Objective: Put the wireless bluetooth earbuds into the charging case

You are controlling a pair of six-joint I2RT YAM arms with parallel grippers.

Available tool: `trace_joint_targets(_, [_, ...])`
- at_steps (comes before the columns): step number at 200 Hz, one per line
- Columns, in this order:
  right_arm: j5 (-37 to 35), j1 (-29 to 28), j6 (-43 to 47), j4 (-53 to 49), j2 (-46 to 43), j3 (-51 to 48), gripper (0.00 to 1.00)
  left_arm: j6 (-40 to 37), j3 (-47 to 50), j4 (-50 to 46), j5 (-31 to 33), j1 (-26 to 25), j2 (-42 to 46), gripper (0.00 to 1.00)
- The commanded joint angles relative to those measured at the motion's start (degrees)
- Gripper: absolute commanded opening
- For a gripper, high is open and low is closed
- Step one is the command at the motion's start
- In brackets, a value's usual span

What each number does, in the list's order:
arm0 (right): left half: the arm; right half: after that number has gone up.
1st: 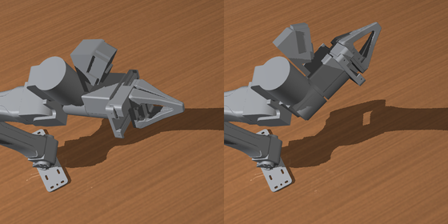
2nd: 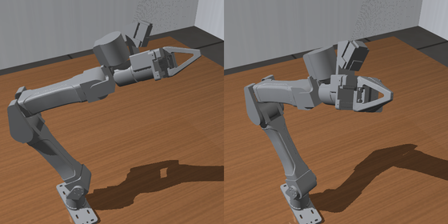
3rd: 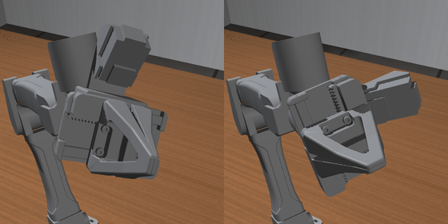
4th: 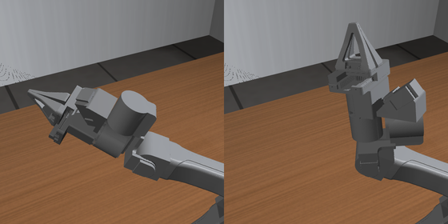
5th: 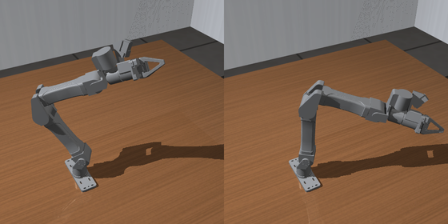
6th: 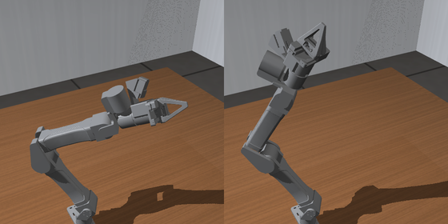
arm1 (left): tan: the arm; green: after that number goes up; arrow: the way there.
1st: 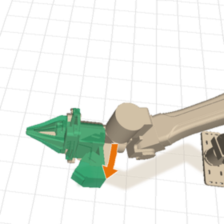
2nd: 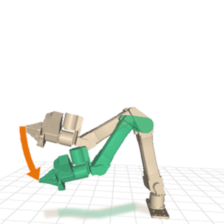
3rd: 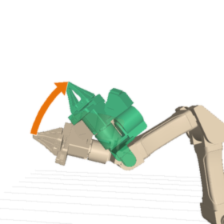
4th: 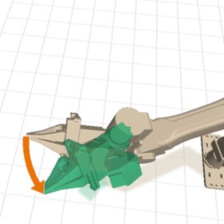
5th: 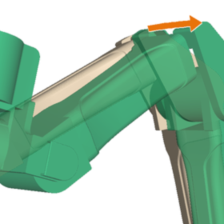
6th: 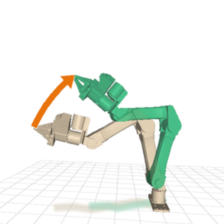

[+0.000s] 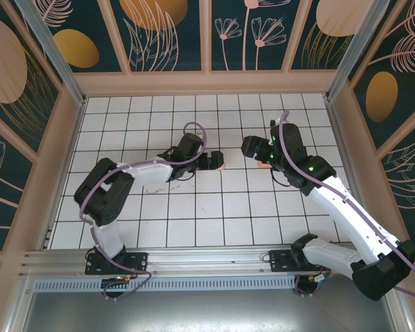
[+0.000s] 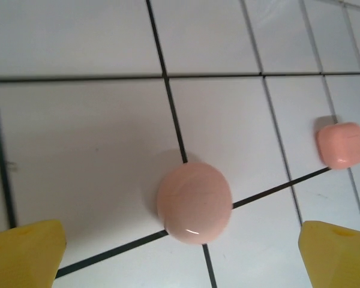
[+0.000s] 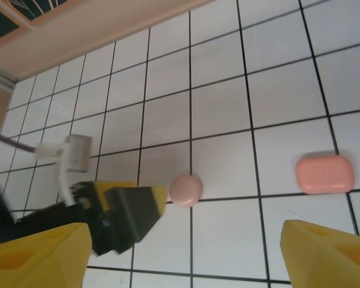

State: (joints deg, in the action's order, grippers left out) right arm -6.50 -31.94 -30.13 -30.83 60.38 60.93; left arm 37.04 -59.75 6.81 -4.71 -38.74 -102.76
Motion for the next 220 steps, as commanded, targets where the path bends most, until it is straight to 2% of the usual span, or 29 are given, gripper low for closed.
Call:
trace_joint_targets(1, [-3.1,0.3,2.0,-0.8,-0.6,3.3,0.87,-5.4,0.2,-3.6,6.2,0.2,9.5,0.99])
trace_joint_targets(45, [-12.1,3.1,5.0,2.9,-0.1,2.4,0.93,-13.0,3.7,-1.3,13.8,0.2,25.3,0.99])
trace_joint_targets(69, [-18.1,6.0,5.7,6.8,1.5,-0.2,0.95,-19.1,12.8,6.4,21.5,0.2,35.8,0.98])
trace_joint_targets(76, [-18.8,7.1,6.1,9.0,1.5,-1.9,0.99,-21.8,15.6,9.2,23.7,0.2,39.1,0.99])
trace_joint_targets(104, [-19.4,12.4,7.1,19.3,1.7,-8.8,0.99,-34.5,27.3,21.4,31.0,0.3,51.0,0.99])
trace_joint_targets(122, [-19.7,15.0,9.1,24.3,2.8,-12.3,0.99,-39.4,31.4,23.1,34.7,1.5,57.0,0.99])
trace_joint_targets(140, [-19.5,17.5,10.1,27.6,4.8,-14.4,0.99,-43.1,35.6,25.1,35.2,4.3,61.4,0.99])
trace_joint_targets(176, [-16.0,22.9,10.9,31.8,9.2,-17.7,0.99,-39.2,44.1,29.7,33.8,16.1,65.5,0.99])
trace_joint_targets(193, [-17.4,23.8,11.5,35.1,11.0,-19.4,0.99,-38.2,46.7,32.6,33.7,19.8,63.1,0.99])
trace_joint_targets(220, [-19.4,24.0,13.2,41.6,12.0,-22.5,0.99,-36.4,49.6,38.8,31.6,23.1,55.6,0.99])
